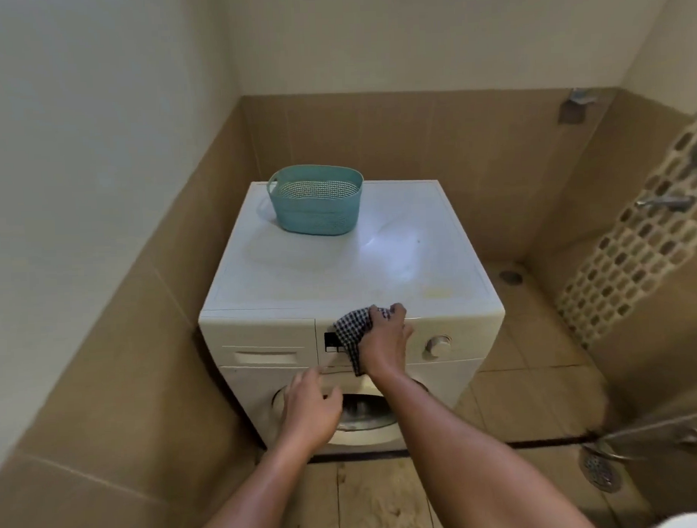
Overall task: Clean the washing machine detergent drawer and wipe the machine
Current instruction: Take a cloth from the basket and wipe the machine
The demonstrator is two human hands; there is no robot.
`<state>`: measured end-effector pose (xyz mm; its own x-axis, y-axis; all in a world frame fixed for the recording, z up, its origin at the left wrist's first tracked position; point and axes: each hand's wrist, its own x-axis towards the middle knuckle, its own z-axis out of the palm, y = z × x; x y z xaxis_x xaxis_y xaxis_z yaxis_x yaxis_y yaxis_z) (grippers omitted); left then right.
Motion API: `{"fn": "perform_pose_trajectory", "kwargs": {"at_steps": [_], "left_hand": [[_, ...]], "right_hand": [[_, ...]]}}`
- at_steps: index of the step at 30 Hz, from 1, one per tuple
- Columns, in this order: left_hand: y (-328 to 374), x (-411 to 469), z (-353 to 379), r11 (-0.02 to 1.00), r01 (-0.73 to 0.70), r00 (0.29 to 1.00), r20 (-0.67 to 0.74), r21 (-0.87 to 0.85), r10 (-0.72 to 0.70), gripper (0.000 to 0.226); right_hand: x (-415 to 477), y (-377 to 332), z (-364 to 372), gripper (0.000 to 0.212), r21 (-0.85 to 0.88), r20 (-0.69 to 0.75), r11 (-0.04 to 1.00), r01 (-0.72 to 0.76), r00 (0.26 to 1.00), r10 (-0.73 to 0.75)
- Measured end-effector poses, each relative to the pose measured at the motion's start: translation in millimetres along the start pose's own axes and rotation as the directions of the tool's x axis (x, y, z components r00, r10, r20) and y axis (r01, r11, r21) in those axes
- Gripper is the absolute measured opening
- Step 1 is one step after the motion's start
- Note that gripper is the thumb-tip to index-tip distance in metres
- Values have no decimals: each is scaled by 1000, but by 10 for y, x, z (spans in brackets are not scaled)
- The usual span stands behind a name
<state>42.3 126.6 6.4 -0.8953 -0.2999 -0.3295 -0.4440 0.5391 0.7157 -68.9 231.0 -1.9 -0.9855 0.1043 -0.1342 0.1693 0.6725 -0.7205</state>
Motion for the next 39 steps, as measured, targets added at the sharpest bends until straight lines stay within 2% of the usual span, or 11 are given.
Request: {"fn": "perform_pose_trajectory", "kwargs": {"at_steps": [6, 11, 14, 17, 19, 21, 23, 28, 32, 34, 39], "left_hand": [[30, -75, -272, 959, 145, 989, 29, -244, -142, 73], [232, -81, -602, 639, 294, 956, 220, -711, -194, 101], [416, 1, -798, 449, 293, 955, 282, -844, -93, 65], [685, 133, -1003, 384, 215, 976, 209, -898, -59, 48], [856, 248, -1157, 412, 187, 982, 178, -892, -60, 36], [979, 424, -1296, 452, 173, 985, 158, -875, -72, 29], [1101, 645, -1435, 476, 155, 988, 148, -866, -52, 28], [1307, 1329, -1595, 678, 109, 979, 195, -727, 52, 30], [1414, 2033, -1804, 774, 147, 920, 372, -616, 121, 37], [1499, 2399, -1937, 815, 135, 894, 423, -564, 145, 39], [1863, 3257, -2162, 854, 11, 963, 235, -520, 131, 31]], "right_hand": [[-173, -219, -116, 52, 259, 260, 964, 66, 956, -135], [-223, -606, -540, 49, 566, 459, 824, -35, 843, -279], [-150, -802, -793, 69, 610, 494, 788, -82, 817, -297], [-9, -931, -958, 85, 673, 534, 674, -304, 830, -159], [74, -996, -1100, 76, 667, 612, 591, -454, 786, -88], [123, -1041, -1203, 55, 555, 710, 671, -493, 700, -72], [234, -1085, -1206, 50, 468, 728, 773, -428, 683, -62], [708, -1380, -1111, 38, 625, 654, 625, -468, 751, -90], [1336, -1688, -1013, 41, 402, 527, 852, -334, 846, 83], [1689, -1887, -968, 38, 366, 410, 883, -293, 903, 129], [2425, -2365, -850, 25, 403, 281, 885, -233, 952, 123]]}}
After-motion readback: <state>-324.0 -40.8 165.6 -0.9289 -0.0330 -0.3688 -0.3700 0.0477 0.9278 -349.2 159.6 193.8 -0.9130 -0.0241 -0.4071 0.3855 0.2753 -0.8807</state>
